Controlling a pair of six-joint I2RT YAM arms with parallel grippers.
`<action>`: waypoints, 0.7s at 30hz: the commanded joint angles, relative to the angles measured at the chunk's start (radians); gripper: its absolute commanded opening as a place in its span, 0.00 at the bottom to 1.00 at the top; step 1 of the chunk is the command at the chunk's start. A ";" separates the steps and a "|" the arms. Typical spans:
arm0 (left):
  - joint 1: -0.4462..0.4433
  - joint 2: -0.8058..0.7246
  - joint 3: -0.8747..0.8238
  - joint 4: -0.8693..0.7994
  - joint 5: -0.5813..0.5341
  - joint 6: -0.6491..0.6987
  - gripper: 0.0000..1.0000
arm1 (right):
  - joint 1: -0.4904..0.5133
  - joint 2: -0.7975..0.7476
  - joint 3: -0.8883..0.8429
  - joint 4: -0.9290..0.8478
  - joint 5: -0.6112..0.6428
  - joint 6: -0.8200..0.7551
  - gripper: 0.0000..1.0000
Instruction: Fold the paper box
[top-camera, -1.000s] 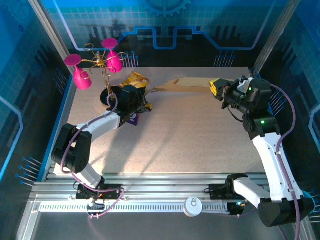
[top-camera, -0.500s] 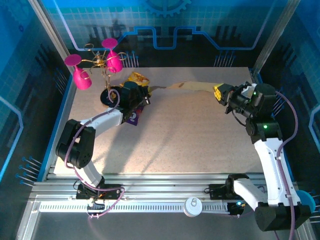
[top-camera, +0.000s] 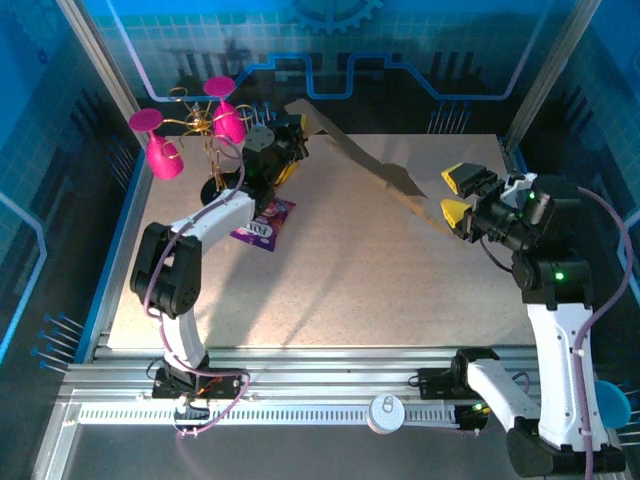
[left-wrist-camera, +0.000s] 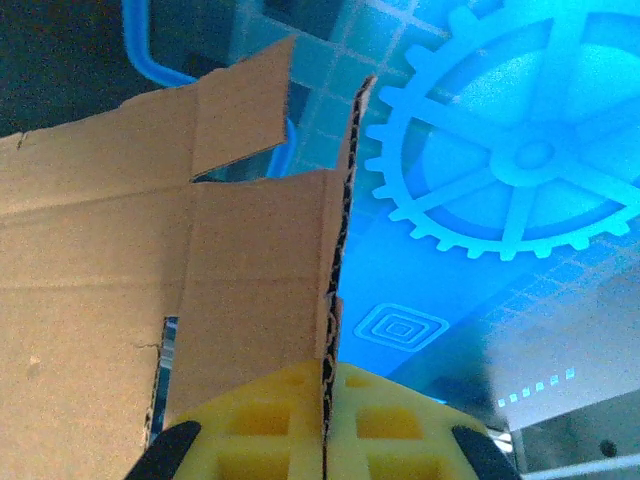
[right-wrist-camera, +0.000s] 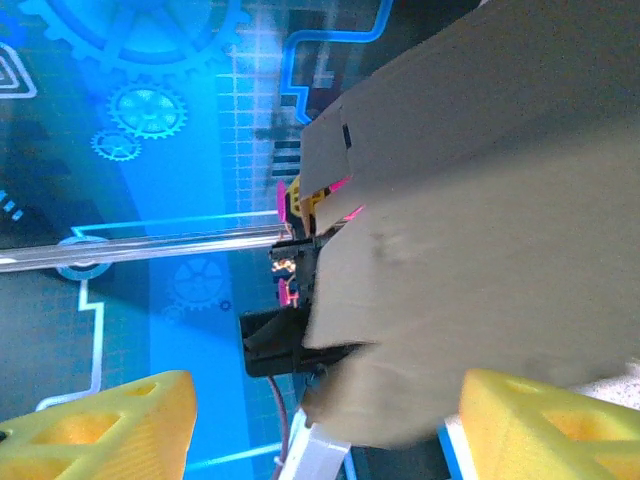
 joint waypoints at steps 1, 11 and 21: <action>0.008 0.050 0.097 0.095 0.034 0.089 0.00 | -0.007 -0.033 0.029 -0.075 0.023 -0.007 0.71; 0.012 0.189 0.398 0.106 0.335 0.296 0.00 | -0.004 0.052 0.054 -0.093 0.035 -0.089 0.66; 0.002 0.101 0.254 0.076 0.428 0.386 0.00 | -0.003 0.168 0.082 -0.072 0.029 -0.196 0.64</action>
